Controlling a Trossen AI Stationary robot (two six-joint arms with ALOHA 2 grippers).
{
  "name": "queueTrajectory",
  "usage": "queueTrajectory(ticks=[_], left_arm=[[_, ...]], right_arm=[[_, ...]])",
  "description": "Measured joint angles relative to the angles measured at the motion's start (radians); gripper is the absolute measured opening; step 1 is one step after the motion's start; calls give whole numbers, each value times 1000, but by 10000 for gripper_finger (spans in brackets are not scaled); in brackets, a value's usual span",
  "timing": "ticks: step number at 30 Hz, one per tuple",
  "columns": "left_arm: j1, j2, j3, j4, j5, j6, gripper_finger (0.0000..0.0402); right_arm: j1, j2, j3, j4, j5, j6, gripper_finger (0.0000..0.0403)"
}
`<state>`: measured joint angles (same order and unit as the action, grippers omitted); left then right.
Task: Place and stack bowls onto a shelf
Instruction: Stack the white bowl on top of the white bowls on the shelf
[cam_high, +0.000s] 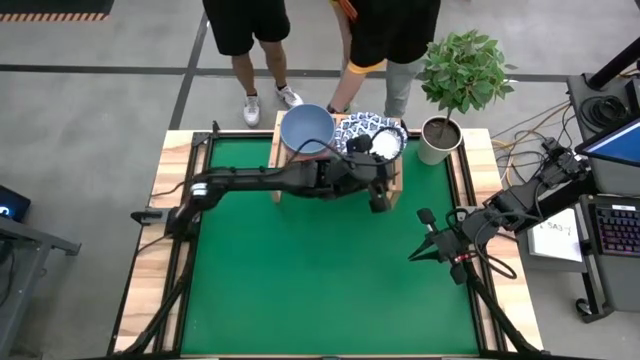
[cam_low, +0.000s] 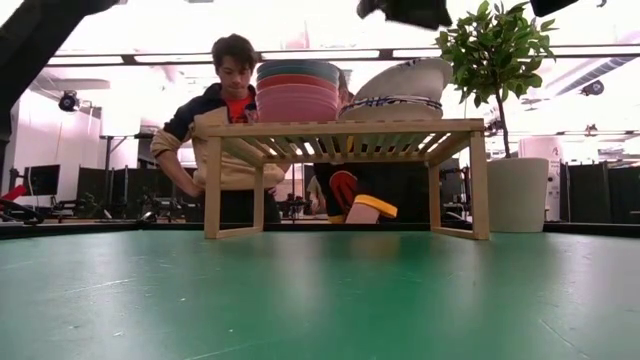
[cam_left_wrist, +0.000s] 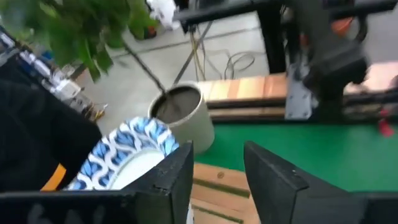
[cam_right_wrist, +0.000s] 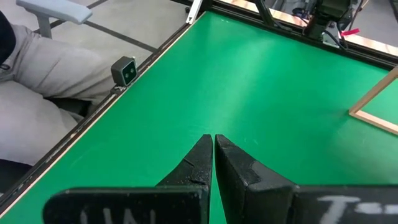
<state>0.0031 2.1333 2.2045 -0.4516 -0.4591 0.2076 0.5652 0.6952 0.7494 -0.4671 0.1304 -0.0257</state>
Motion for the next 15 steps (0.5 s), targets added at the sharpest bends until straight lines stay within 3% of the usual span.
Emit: queueTrajectory(ticks=[3, 8, 15], left_arm=[[16, 36, 4, -4, -16, -7, 107], [30, 62, 5, -45, -158, -69, 83], [24, 62, 8, -158, -153, -138, 64]], right_arm=[[0, 0, 0, 0, 0, 0, 9], [0, 0, 0, -2, 1, 0, 9], [0, -1, 0, -8, 1, 0, 9]])
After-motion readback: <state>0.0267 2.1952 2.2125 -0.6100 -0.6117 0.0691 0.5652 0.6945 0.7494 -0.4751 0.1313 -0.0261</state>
